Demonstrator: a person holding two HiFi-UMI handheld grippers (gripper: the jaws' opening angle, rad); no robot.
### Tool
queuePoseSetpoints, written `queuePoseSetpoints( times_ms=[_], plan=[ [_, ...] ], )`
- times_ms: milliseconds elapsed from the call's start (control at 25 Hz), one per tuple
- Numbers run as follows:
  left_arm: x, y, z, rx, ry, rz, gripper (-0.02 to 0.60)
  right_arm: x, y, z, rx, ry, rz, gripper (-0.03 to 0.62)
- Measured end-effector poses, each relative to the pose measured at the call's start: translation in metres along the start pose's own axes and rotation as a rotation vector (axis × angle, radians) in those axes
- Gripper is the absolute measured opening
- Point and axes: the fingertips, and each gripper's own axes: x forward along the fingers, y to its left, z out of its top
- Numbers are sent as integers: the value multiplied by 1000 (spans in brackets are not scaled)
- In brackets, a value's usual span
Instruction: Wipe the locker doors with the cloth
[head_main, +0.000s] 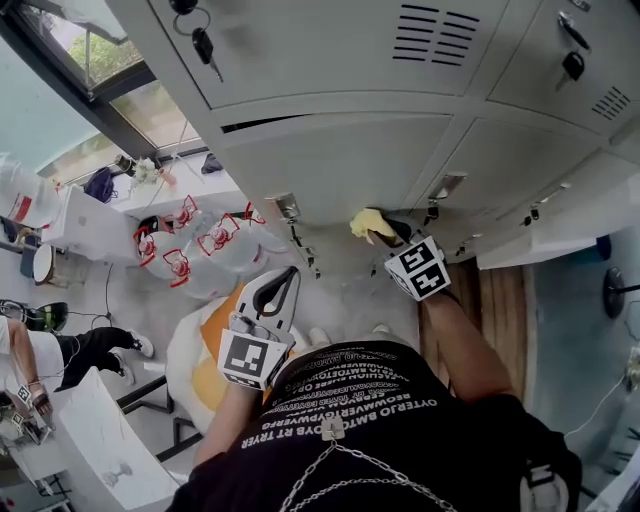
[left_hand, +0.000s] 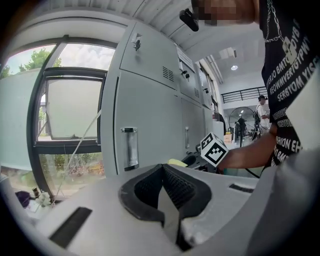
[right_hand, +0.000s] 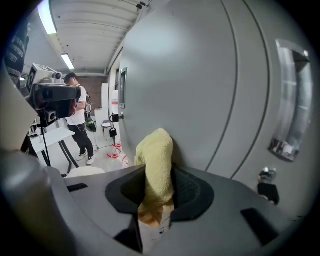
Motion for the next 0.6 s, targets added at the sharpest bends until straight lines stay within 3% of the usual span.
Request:
queuePoseSetpoints(
  times_ms=[280,600],
  plan=[
    [11,-19,3,0,-4,-16,6,-22,-34,-27,26,34,-61,109],
    [3,-29,2,-17,2,57,6,-15,13,-12,-57,-33,99,109]
  ],
)
